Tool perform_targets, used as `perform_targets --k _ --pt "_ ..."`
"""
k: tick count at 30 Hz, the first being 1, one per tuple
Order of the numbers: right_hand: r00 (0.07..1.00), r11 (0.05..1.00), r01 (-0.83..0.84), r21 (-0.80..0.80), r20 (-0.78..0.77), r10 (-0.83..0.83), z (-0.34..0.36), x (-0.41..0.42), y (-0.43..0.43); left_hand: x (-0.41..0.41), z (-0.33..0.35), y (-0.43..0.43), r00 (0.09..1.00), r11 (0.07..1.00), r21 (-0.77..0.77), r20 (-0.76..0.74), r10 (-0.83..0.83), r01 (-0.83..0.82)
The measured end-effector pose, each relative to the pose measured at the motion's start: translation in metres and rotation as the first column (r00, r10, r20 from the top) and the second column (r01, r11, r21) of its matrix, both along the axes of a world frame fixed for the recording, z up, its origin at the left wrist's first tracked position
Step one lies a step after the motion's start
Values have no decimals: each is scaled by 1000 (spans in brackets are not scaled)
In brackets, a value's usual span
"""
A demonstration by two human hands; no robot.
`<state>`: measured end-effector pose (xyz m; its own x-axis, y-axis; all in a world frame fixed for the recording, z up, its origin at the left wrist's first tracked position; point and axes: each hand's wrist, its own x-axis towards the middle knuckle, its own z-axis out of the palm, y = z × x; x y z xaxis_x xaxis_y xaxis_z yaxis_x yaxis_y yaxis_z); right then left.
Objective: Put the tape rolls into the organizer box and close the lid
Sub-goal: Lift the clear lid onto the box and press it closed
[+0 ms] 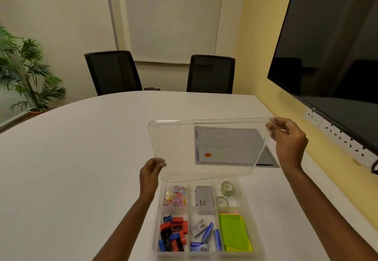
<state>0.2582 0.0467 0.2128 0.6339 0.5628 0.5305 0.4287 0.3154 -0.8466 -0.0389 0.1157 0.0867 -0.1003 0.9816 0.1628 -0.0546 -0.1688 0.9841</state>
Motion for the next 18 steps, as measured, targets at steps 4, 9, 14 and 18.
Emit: perform_targets --k 4,9,14,18 --pt "999 999 -33 -4 -39 33 -7 1 -12 -2 5 -14 992 996 -75 118 52 -43" --pt "996 982 -57 -178 -76 44 -51 2 -25 -6 7 -29 978 983 -167 177 107 -77" --pt "993 903 -104 -418 -97 69 -101 -6 -47 -14 -2 -41 965 949 -300 204 165 -99" --pt "992 851 -115 -513 -109 69 -120 -11 -60 -18 -11 -48 973 908 -408 152 174 -98"
